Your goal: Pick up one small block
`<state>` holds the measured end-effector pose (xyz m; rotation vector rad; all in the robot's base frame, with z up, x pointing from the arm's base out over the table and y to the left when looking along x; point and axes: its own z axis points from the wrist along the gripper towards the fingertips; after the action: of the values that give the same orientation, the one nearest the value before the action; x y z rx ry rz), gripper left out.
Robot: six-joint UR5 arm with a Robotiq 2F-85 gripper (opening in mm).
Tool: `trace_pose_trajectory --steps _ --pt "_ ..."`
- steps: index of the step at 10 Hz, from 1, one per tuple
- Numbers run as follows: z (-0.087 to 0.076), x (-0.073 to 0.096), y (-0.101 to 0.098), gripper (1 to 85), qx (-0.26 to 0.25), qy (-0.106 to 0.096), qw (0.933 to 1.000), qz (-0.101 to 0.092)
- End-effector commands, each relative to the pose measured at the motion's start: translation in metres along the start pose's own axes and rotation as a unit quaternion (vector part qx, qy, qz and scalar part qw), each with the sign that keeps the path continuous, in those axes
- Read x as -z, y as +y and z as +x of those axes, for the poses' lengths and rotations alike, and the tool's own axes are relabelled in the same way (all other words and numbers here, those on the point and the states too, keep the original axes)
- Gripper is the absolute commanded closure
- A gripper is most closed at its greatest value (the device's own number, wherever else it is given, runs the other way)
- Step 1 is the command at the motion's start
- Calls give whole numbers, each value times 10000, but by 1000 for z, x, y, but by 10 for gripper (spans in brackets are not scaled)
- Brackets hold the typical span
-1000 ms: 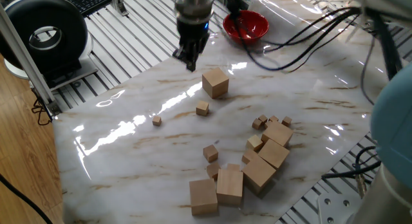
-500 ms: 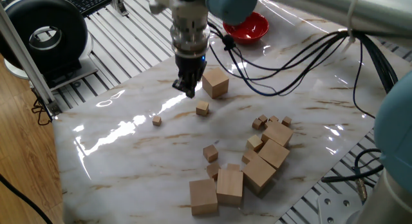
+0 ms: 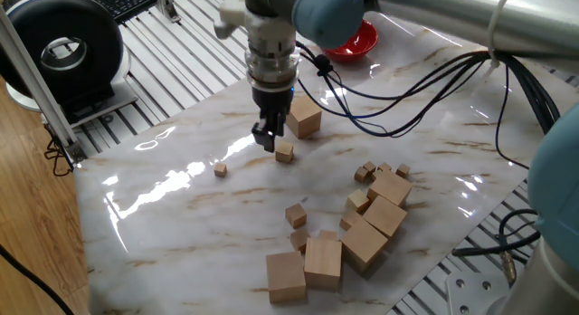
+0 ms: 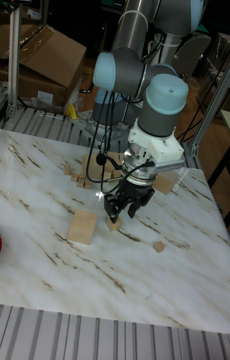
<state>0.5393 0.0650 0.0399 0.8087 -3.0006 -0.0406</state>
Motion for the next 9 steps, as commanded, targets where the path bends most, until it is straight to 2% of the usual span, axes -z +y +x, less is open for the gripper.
trace_pose_trajectory --steps 1,2,5,6,7,8,9 --pt "18 -18 -14 187 743 57 9972 40" --pt "25 -22 -18 140 774 38 9970 53" --pt "33 -33 -23 147 706 117 9972 212" --pt "29 -32 -15 160 544 131 9981 256" --pt "27 -28 -12 163 512 257 9976 394" --pt "19 -25 -1 163 438 242 9983 293" --pt "16 -22 0 163 431 231 9984 291"
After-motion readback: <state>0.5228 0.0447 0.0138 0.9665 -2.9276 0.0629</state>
